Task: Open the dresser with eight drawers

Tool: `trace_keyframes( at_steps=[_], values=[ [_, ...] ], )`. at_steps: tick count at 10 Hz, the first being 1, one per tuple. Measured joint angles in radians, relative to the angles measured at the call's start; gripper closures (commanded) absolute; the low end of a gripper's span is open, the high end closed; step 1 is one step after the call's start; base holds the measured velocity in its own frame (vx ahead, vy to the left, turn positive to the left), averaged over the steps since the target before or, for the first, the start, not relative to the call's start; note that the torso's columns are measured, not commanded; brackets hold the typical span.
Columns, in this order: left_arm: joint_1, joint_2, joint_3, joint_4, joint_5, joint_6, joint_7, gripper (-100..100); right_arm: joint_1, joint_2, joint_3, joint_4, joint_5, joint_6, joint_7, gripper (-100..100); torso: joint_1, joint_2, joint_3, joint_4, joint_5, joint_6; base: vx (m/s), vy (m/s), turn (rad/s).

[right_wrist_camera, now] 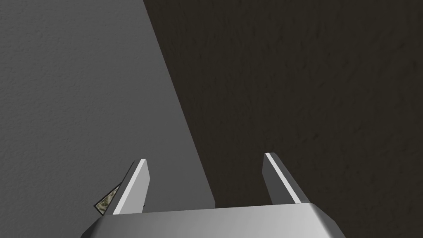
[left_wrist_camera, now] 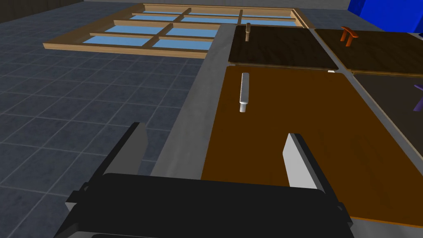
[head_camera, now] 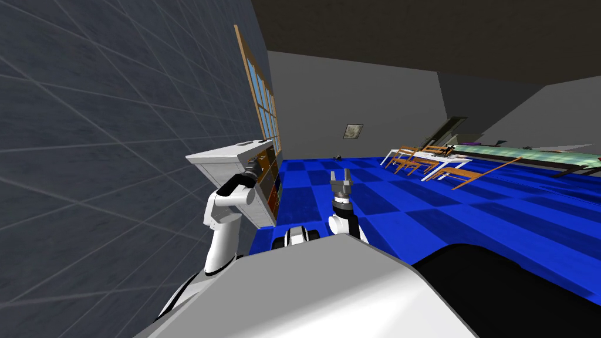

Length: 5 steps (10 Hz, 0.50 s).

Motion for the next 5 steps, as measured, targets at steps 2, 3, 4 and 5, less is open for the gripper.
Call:
trace_keyframes(
  at_steps=[2, 3, 4, 5],
  values=[
    [-0.018, 0.0, 0.002, 0.0, 0.002, 0.051, 0.002, -100, 0.0, 0.0, 0.0, 0.0, 0.0, 0.0, 0.0, 0, 0.0, 0.001, 0.0, 0.0, 0.0, 0.0, 0.037, 0.006, -0.014],
    [-0.043, -0.002, 0.005, 0.007, 0.004, 0.076, 0.003, -100, 0.0, 0.0, 0.0, 0.0, 0.0, 0.0, 0.0, 0, 0.0, -0.001, 0.0, 0.0, 0.0, 0.0, 0.048, 0.012, -0.024],
    [-0.058, -0.004, 0.006, 0.01, 0.002, 0.104, 0.004, -100, 0.0, 0.0, 0.0, 0.0, 0.0, 0.0, 0.0, 0, 0.0, -0.001, 0.0, 0.0, 0.0, 0.0, 0.021, 0.006, 0.001],
    [-0.063, -0.006, 0.005, 0.013, 0.0, 0.123, 0.005, -100, 0.0, 0.0, 0.0, 0.0, 0.0, 0.0, 0.0, 0, 0.0, 0.001, 0.0, 0.0, 0.0, 0.0, 0.037, 0.01, -0.028]
  ],
)
